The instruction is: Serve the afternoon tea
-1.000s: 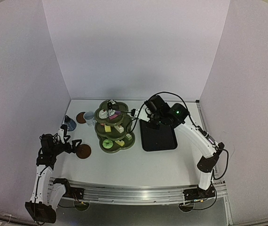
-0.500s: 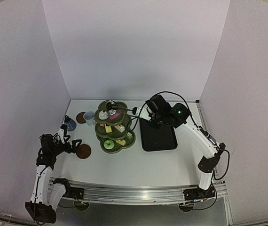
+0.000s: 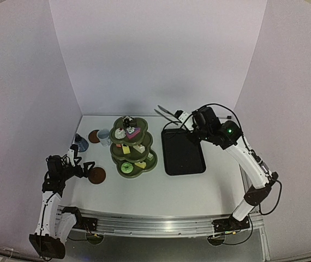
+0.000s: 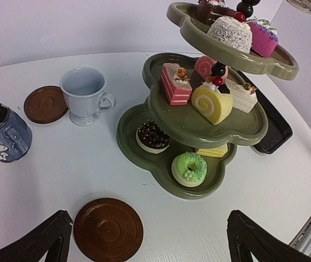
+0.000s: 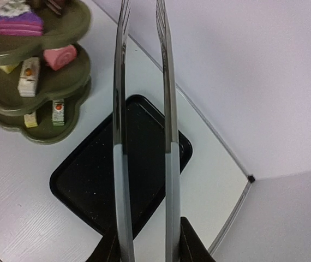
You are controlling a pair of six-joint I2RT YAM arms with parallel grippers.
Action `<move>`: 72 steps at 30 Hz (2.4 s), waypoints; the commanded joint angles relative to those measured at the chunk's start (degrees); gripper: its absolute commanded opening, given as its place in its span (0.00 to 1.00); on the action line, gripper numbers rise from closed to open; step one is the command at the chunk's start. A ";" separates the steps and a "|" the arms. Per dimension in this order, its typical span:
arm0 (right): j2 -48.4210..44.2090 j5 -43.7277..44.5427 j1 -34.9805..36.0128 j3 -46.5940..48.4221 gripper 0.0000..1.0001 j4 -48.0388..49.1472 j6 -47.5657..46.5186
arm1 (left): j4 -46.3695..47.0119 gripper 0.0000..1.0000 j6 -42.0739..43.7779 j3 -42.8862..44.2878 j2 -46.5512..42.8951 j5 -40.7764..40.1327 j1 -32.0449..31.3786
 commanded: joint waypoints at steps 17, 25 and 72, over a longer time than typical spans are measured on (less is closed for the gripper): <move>-1.65 -3.19 2.57 -40.62 0.22 14.07 48.87 | 2.04 1.00 -0.84 -0.44 -0.76 0.34 0.15; -2.03 -7.37 7.04 -45.00 0.22 14.00 54.80 | 1.56 1.00 -0.38 -0.55 -0.98 0.19 0.16; 11.71 7.25 9.92 -36.41 0.22 19.41 60.80 | 3.45 1.00 -0.06 -1.55 0.34 0.74 0.15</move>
